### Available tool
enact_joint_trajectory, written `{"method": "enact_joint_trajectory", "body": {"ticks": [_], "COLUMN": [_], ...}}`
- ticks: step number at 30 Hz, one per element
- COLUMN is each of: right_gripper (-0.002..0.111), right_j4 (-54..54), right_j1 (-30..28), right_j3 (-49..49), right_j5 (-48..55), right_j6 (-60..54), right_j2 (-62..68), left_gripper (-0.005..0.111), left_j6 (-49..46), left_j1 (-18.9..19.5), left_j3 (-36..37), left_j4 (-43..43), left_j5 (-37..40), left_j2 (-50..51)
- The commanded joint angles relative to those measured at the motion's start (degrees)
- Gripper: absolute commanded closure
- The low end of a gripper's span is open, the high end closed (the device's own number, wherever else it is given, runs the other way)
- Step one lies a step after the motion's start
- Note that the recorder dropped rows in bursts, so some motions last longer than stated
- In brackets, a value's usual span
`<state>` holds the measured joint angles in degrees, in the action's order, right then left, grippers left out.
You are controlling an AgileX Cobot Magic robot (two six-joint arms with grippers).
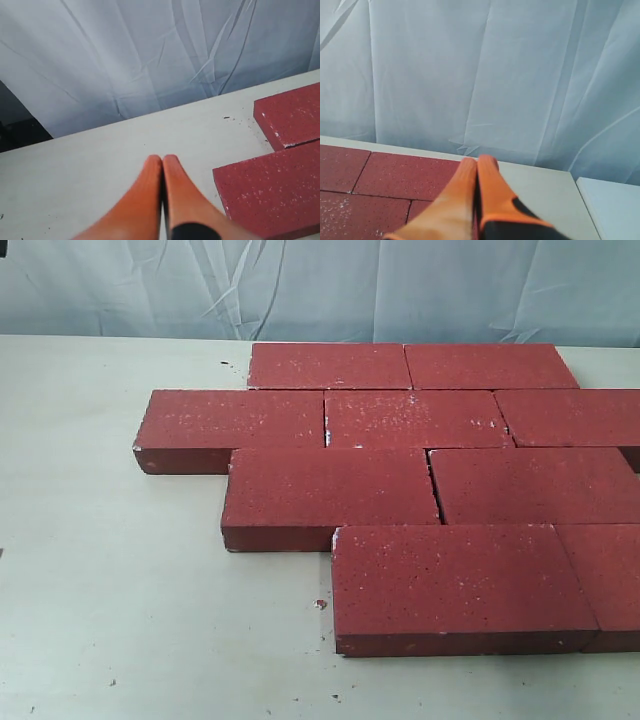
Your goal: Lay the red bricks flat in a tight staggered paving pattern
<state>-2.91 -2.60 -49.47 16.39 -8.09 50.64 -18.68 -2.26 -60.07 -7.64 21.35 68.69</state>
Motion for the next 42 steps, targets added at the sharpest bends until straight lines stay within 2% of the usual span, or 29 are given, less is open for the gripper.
{"method": "enact_joint_trajectory", "body": {"ticks": [1, 16, 26, 42], "right_gripper": [0.108, 0.108, 0.108, 0.108], "right_j4": [-0.1, 0.7, 0.7, 2.3], "right_j1": [-0.3, -0.3, -0.3, -0.3], "right_j3": [2.9, 17.5, 22.9, 23.4], "right_j5": [-2.4, -12.6, -16.4, -13.1], "right_j6": [-0.2, -0.2, -0.2, 0.1], "right_j2": [-2.4, -22.4, -30.3, -31.6], "left_gripper": [0.107, 0.107, 0.107, 0.107], "left_j6": [0.0, 0.3, 0.6, 0.7], "left_j1": [-0.1, -0.1, -0.1, -0.1], "left_j3": [6.0, 20.0, 27.3, 28.4], "left_j4": [-0.7, -3.3, -4.7, -5.0], "left_j5": [-5.9, -17.0, -17.9, -14.2], "left_j2": [-5.9, -23.0, -34.0, -41.6]}}
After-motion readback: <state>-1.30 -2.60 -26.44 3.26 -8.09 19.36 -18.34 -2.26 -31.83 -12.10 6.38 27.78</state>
